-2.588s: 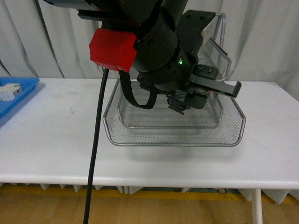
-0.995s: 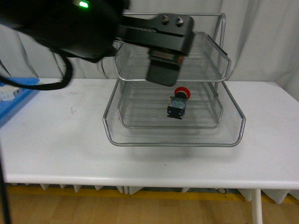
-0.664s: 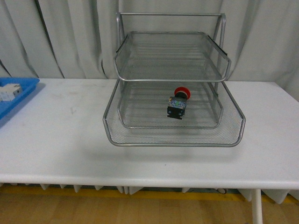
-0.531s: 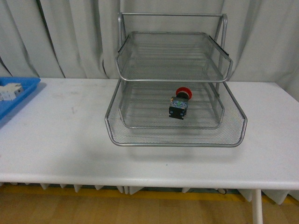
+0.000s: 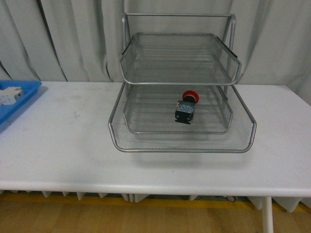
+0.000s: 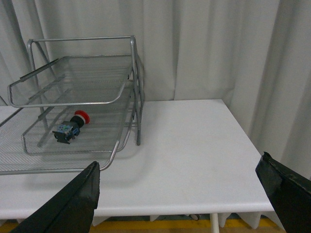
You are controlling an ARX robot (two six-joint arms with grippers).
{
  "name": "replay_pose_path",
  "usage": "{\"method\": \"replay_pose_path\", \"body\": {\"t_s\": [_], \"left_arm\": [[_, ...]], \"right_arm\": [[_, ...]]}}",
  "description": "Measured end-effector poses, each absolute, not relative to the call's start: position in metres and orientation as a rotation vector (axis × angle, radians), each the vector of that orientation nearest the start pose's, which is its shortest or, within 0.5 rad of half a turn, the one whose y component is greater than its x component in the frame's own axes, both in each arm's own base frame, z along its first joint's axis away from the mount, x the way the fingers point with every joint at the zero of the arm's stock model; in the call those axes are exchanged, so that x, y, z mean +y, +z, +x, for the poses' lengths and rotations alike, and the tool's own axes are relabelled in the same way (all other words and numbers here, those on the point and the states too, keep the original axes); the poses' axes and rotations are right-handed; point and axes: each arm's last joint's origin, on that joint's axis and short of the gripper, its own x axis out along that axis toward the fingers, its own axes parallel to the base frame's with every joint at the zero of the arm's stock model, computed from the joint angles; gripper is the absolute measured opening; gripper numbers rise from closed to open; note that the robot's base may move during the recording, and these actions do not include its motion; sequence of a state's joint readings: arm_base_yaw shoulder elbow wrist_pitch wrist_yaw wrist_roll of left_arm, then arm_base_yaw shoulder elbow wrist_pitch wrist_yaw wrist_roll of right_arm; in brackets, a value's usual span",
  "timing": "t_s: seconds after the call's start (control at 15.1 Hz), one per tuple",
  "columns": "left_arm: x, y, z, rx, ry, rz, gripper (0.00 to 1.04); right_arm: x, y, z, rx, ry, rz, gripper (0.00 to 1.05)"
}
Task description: Place button on rack with both arms
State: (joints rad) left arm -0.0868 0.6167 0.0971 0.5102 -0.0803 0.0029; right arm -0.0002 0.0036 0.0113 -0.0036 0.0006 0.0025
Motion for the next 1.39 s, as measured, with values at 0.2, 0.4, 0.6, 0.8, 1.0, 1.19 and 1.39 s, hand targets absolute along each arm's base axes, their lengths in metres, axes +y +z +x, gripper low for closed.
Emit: {"method": "replay_pose_path", "body": {"t_s": [0.2,0.4,0.6,0.8,1.0,1.19,1.39], "left_arm": [[0.001,0.181,0.135,0.006,0.019,0.001,0.02],[0.000,0.177,0.129,0.007,-0.003,0.001,0.02],[0.000,0.175,0.125,-0.020,-0.001,0.001,0.02],[0.000,0.170,0.119,-0.011,-0.001,0.001,0.02],[0.000,0.169,0.114,-0.007,-0.001,0.001,0.02],[0.000,0.169,0.110,-0.009,-0.001,0.001,0.02],[0.000,0.167,0.104,0.017,-0.001,0.001,0.02]], "right_arm": [[0.000,0.167,0.097,-0.004,-0.001,0.002,0.98],[0.000,0.167,0.097,-0.004,-0.001,0.002,0.98],[0.000,0.167,0.097,-0.004,-0.001,0.002,0.98],[0.000,0.167,0.097,-0.004,-0.001,0.002,0.98],[0.000,0.167,0.097,-0.004,-0.001,0.002,0.98],[0.000,0.167,0.097,-0.004,-0.001,0.002,0.98],[0.000,0.167,0.097,-0.004,-0.001,0.002,0.98]]}}
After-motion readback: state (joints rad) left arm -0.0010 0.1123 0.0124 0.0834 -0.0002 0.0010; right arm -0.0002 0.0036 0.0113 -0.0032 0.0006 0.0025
